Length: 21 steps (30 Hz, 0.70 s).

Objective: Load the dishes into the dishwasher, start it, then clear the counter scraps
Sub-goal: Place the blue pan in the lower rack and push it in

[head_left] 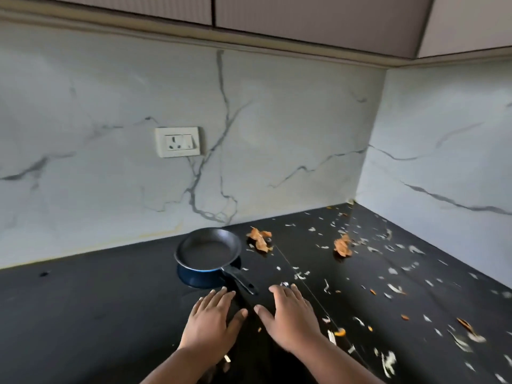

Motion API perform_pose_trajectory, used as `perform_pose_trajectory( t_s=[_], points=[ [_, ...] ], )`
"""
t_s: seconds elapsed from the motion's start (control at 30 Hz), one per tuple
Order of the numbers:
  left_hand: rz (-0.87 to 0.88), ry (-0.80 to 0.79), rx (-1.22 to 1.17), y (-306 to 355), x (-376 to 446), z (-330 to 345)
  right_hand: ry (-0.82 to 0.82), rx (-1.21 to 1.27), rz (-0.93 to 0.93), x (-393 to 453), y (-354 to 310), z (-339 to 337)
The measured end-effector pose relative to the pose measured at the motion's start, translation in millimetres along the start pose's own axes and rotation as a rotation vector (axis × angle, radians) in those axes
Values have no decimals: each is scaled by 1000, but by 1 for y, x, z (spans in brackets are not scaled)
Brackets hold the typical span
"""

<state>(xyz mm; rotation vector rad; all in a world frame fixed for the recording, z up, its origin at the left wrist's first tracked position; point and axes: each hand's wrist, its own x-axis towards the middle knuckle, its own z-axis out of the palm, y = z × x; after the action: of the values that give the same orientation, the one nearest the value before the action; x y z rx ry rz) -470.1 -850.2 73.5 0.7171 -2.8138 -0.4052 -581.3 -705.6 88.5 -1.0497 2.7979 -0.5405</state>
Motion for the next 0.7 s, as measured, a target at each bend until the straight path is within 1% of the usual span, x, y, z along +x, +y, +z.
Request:
perform_pose_trajectory(
  t_s=[0.1, 0.2, 0.37, 0.5, 0.6, 0.67, 0.7],
  points=[
    [-120, 11, 7, -8, -4, -3, -34, 26, -43, 30, -8, 1],
    [-215, -4, -8, -19, -9, -3, -93, 95, -14, 53, -20, 9],
    [-269, -8, -24, -41, 2, -2, -225, 317, 146, 91, -33, 28],
    [-251, -25, -49, -51, 22, -2, -295, 558, 332, 110, -40, 31],
    [-255, -43, -88, -58, 42, -4, -379, 674, 417, 110, -46, 27],
    [-300, -50, -141, -61, 60, -5, -434, 811, 500, 110, -54, 23],
    [-338, -78, -218, -60, 72, -5, -448, 910, 543, 110, -59, 19]
  ],
)
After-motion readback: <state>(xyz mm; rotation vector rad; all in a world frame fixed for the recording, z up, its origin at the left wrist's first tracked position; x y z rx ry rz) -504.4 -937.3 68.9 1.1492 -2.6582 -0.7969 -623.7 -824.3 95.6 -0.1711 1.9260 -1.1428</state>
